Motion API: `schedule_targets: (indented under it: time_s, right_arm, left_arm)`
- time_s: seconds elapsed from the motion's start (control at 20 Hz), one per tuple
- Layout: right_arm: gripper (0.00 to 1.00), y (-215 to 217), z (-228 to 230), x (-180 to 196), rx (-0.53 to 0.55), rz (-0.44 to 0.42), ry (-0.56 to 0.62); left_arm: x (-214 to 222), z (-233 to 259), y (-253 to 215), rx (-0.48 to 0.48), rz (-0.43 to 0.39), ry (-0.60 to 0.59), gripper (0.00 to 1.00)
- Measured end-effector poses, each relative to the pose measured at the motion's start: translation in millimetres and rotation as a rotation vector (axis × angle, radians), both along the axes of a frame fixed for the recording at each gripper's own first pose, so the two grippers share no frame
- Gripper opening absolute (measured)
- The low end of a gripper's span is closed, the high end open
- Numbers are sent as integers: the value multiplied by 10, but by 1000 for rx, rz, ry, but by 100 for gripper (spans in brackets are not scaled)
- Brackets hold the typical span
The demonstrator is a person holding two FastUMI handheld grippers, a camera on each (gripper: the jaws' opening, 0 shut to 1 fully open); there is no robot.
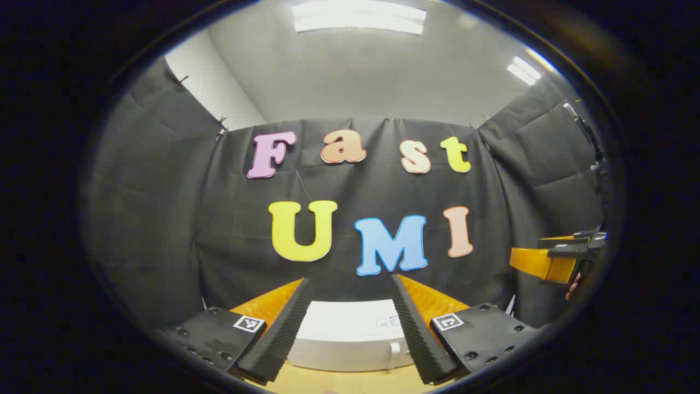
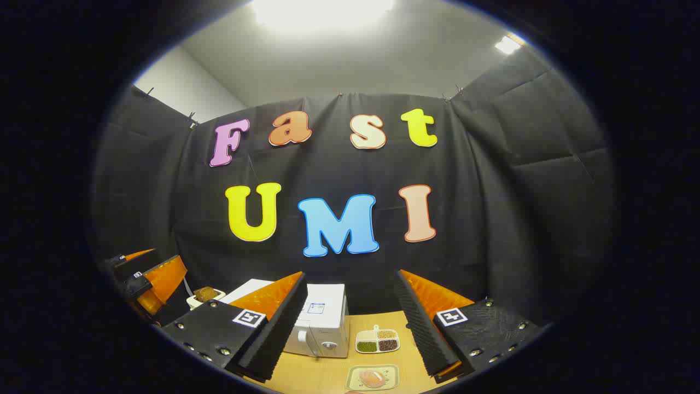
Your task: Open the microwave oven with the left hand, put the food in, and close the microwave oven.
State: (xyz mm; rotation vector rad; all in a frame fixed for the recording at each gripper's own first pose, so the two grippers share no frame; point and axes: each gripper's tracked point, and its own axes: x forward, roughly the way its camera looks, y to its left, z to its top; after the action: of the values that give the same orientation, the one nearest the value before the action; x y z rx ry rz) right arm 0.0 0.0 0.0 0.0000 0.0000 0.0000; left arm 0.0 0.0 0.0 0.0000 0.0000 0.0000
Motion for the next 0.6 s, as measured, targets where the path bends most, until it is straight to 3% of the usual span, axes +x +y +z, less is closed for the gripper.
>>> schedule_targets:
  time_s: [0.6]
  right_arm:
    - [98, -9, -70, 106, 3, 13, 11]
  left_arm:
    - [117, -61, -68, -39, -19, -5, 94]
